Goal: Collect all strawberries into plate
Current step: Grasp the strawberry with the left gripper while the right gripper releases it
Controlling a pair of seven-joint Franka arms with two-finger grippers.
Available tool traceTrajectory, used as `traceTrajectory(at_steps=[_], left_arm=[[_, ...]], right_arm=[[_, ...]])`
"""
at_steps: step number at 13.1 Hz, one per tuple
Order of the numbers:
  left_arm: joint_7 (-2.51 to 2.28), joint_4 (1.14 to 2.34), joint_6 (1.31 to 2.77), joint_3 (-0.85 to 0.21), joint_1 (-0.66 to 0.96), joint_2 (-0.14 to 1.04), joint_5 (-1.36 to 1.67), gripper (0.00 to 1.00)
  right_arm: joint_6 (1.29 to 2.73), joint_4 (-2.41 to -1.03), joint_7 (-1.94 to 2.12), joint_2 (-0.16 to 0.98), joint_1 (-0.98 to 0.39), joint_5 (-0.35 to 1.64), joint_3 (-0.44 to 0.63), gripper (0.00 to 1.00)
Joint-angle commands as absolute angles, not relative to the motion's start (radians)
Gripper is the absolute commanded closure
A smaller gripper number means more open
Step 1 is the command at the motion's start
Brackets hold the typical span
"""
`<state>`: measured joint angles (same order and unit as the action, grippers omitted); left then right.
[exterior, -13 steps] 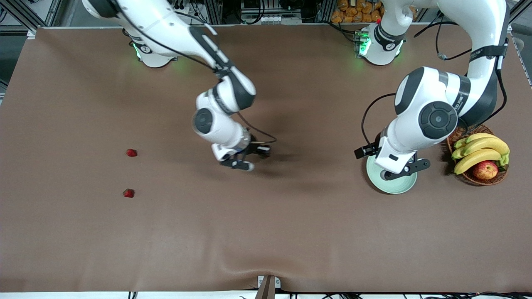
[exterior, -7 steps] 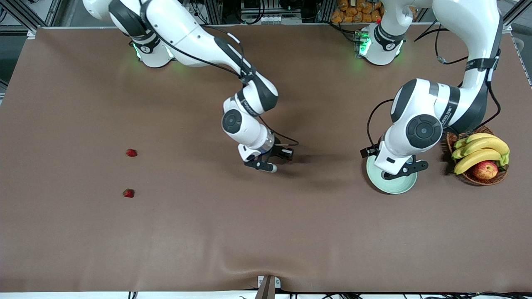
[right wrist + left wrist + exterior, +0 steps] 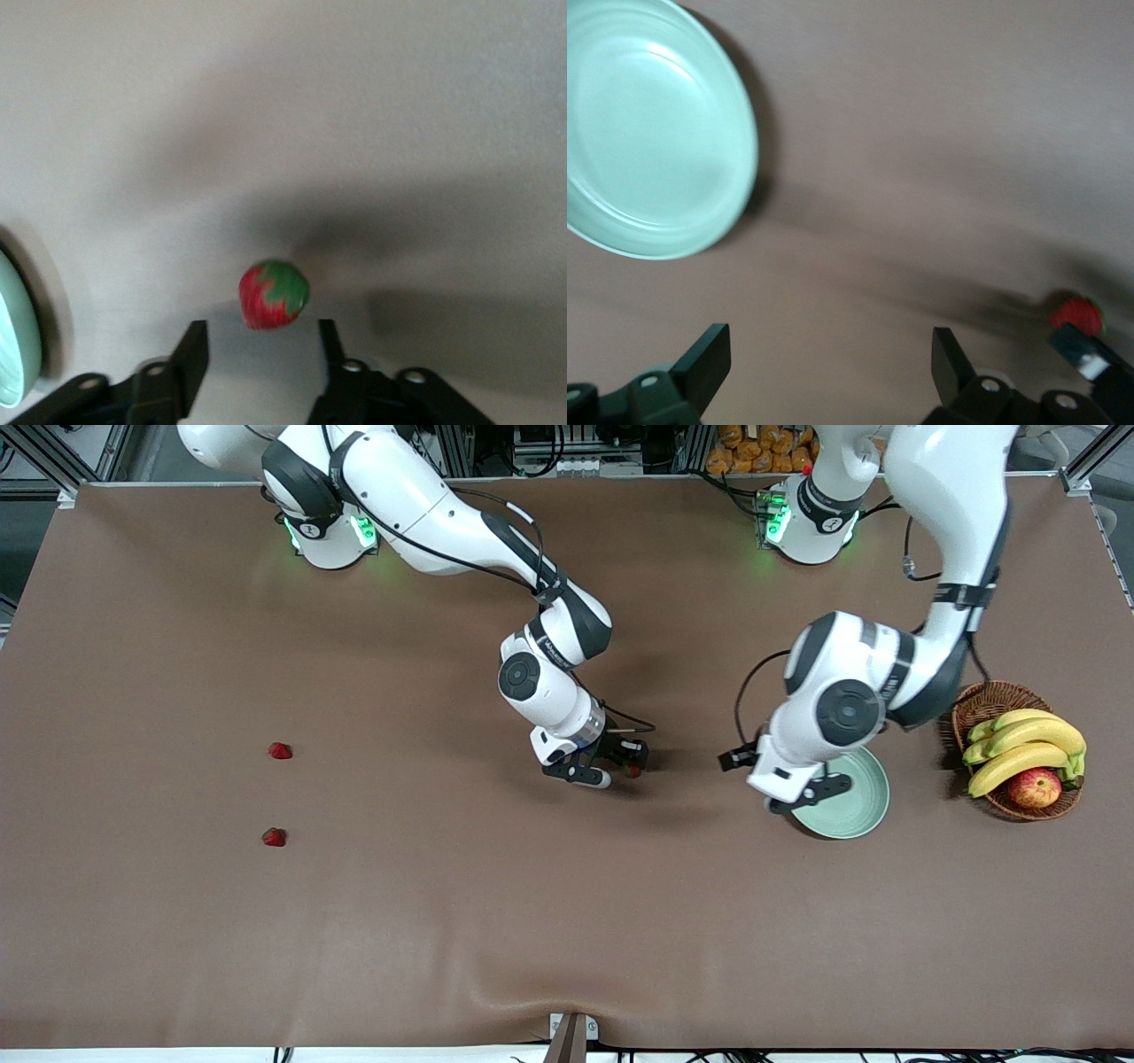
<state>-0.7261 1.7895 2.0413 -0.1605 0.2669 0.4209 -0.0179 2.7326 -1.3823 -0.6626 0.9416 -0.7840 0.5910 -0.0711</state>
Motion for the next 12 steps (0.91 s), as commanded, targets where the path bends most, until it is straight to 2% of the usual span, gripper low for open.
traceTrajectory(at_steps=[1,4,6,8,10,12], left_arm=[[-0.764,1.786,2.062,-0.156,0.311,0.410,-0.008,0.00],[-0.765,1.781,2.132,-0.158,0.346,0.440,-0.006,0.00],[-0.772,1.754,2.212,-0.156,0.392,0.495,-0.009,0.00],[-0.799,1.692,2.249,-0.155,0.451,0.567,-0.014,0.00],[-0.902,1.613,2.256,-0.153,0.486,0.645,-0.018,0.00],[-0.934,1.583,2.287,-0.147,0.499,0.695,-0.021,0.00]], right_arm=[[2.720,-1.367,-0.666,0.924,-0.763,0.611,-0.061,0.00],[2.712,-1.457,-0.652,0.859,-0.666,0.603,-0.060,0.00],[2.640,-1.503,-0.647,0.818,-0.600,0.594,-0.058,0.00],[2.512,-1.540,-0.631,0.757,-0.508,0.530,-0.058,0.00],[2.334,-1.546,-0.576,0.700,-0.409,0.371,-0.058,0.00],[2.205,-1.549,-0.519,0.651,-0.326,0.228,-0.058,0.00]])
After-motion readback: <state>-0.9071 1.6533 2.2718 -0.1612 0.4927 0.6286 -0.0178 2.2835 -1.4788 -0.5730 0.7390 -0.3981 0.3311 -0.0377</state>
